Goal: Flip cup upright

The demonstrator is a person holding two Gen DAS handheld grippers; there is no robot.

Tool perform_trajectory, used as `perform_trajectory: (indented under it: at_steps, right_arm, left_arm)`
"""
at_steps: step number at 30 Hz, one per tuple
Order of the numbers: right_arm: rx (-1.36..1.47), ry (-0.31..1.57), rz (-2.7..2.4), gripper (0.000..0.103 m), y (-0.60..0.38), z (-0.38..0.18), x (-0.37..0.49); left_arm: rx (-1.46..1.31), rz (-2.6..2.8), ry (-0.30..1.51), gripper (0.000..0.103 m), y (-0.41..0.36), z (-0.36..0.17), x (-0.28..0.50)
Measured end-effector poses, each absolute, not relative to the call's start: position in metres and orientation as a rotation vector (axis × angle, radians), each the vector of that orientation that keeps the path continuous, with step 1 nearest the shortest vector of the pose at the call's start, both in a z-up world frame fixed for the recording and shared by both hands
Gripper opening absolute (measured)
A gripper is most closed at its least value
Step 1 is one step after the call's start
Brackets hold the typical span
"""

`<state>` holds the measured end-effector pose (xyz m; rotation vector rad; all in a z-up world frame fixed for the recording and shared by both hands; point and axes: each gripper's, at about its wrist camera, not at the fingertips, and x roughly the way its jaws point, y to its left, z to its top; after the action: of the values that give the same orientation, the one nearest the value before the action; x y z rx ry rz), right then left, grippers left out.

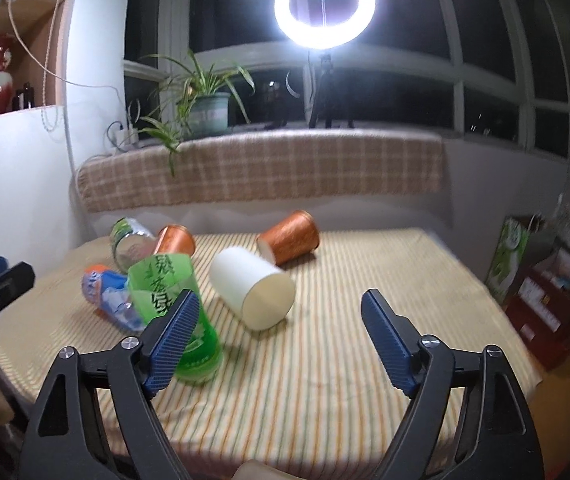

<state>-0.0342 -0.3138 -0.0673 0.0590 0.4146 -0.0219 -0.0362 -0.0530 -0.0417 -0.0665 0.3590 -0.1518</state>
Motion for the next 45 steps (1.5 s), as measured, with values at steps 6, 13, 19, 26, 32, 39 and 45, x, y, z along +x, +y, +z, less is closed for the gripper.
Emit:
perform_trajectory:
  at_steps: [6,13,19,26,32,39,45]
  right_arm:
    - [0.072,0.328,-0.049,0.103,-0.315,-0.062,-0.047]
    - [0.069,0.322,-0.042,0.103,-0.315,-0.058,-0.049]
    - [0.085,0.336,-0.034,0.103,-0.316,-0.06,-0.046]
    - [0.087,0.35,-0.025,0.103,-0.315,-0.063,-0.046]
    - [0.091,0.36,-0.019,0.103,-0.315,-0.065,-0.045]
    - [0.084,0.378,-0.002,0.103,-0.311,-0.068,-0.044]
    - [0.082,0.388,0.006,0.103,-0.308,-0.07,-0.043]
  left_arm:
    - [-0.034,-0.101,0.338,0.102,-0.059,-0.037,-0.038]
    - [-0.046,-0.067,0.323,0.103,-0.056,-0.034,-0.042]
    - [-0.041,-0.054,0.318,0.103,-0.055,-0.032,-0.043]
    - [-0.043,-0.053,0.318,0.103,-0.054,-0.032,-0.042]
    - [-0.043,-0.053,0.318,0.103,-0.054,-0.033,-0.042]
    - [-0.052,-0.046,0.321,0.103,-0.05,-0.032,-0.041]
    - [-0.052,-0.045,0.321,0.103,-0.05,-0.033,-0.04]
